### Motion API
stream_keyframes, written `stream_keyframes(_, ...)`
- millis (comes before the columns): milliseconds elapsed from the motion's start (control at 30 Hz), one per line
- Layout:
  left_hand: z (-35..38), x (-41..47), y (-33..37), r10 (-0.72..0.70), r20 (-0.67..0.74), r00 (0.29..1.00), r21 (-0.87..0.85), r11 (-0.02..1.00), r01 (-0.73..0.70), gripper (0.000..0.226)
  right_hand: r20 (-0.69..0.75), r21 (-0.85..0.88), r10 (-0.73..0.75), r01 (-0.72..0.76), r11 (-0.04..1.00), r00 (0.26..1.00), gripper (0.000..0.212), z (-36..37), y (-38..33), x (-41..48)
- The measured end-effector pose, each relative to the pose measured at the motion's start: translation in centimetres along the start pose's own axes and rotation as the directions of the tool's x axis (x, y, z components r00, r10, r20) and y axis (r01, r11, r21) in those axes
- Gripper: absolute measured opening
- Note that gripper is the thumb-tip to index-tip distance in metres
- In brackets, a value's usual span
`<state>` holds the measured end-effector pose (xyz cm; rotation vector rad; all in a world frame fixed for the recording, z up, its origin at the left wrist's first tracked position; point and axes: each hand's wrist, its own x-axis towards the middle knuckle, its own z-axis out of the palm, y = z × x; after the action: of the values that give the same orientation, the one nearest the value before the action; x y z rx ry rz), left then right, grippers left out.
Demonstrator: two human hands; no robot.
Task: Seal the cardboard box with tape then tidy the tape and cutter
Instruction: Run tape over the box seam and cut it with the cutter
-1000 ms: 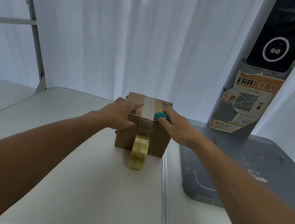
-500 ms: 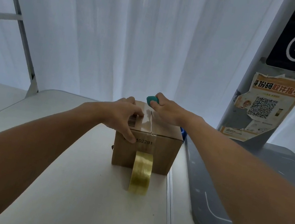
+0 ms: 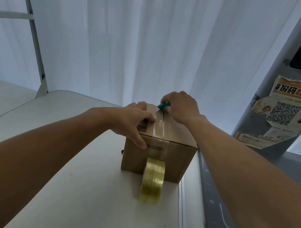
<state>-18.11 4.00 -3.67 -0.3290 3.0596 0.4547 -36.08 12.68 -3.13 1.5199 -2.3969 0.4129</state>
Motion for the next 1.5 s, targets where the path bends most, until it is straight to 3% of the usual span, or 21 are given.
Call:
stream_keyframes(200, -0.1, -0.1, 0.2, -0.009, -0.017, 1.000, 0.001, 1.000, 0.009, 0.089, 0.117, 0.077, -0.055, 0.046, 0.996, 0.992, 0.020, -1.0, -0.4, -1.7)
stream_keyframes(367, 0.5, -0.6, 0.2, -0.015, -0.103, 0.995, -0.058, 0.998, 0.009, 0.079, 0.220, 0.038, -0.170, 0.166, 0.985, 0.961, 0.022, -3.6, -1.4, -4.8)
stream_keyframes(633, 1.3, -2.4, 1.6, -0.021, -0.202, 0.979, 0.008, 1.000, 0.023, 0.060, 0.235, 0.166, -0.359, 0.327, 0.930, 0.903, 0.022, -6.7, -3.1, -10.8)
stream_keyframes(733, 1.5, -2.8, 1.7, -0.042, -0.154, 0.987, 0.009, 0.999, 0.044, 0.059, 0.201, 0.302, -0.217, 0.150, 0.941, 0.955, 0.029, -7.0, -3.2, -12.2)
stream_keyframes(833, 1.9, -4.0, 1.8, -0.051, -0.163, 0.985, -0.058, 0.997, 0.042, 0.065, 0.209, 0.435, -0.028, -0.067, 0.898, 0.977, 0.021, -7.0, -2.4, -13.3)
stream_keyframes(900, 2.6, -5.0, 2.0, -0.059, -0.311, 0.949, -0.096, 0.995, 0.030, 0.060, 0.226, 0.429, 0.027, -0.125, 0.894, 0.974, 0.018, -6.9, -1.8, -14.0)
stream_keyframes(1000, 3.8, -6.5, 2.9, -0.047, -0.553, 0.832, -0.145, 0.989, -0.040, 0.034, 0.203, 0.447, 0.022, -0.113, 0.887, 0.979, 0.017, -6.2, -1.5, -14.9)
stream_keyframes(1133, 4.4, -7.9, 3.4, -0.085, -0.740, 0.667, -0.085, 0.996, 0.032, 0.025, 0.184, 0.392, -0.018, -0.056, 0.918, 0.983, 0.030, -4.8, -0.9, -15.1)
stream_keyframes(1267, 4.8, -8.4, 3.2, 0.011, -0.661, 0.750, -0.026, 0.999, -0.038, 0.022, 0.113, 0.335, -0.010, -0.029, 0.942, 0.994, 0.026, -4.2, -0.2, -14.8)
stream_keyframes(1333, 4.7, -8.6, 3.0, 0.053, -0.614, 0.788, 0.044, 0.998, -0.033, 0.036, 0.177, 0.322, -0.018, -0.041, 0.946, 0.984, 0.023, -4.1, 0.3, -14.7)
stream_keyframes(1400, 4.5, -8.5, 2.7, 0.053, -0.549, 0.834, 0.122, 0.992, 0.017, 0.046, 0.255, 0.298, -0.020, -0.059, 0.953, 0.967, 0.023, -3.8, 0.5, -14.7)
stream_keyframes(1500, 3.8, -8.0, 1.7, 0.003, -0.485, 0.874, 0.088, 0.995, 0.045, 0.041, 0.220, 0.336, -0.011, -0.065, 0.939, 0.975, 0.021, -3.8, 0.1, -14.7)
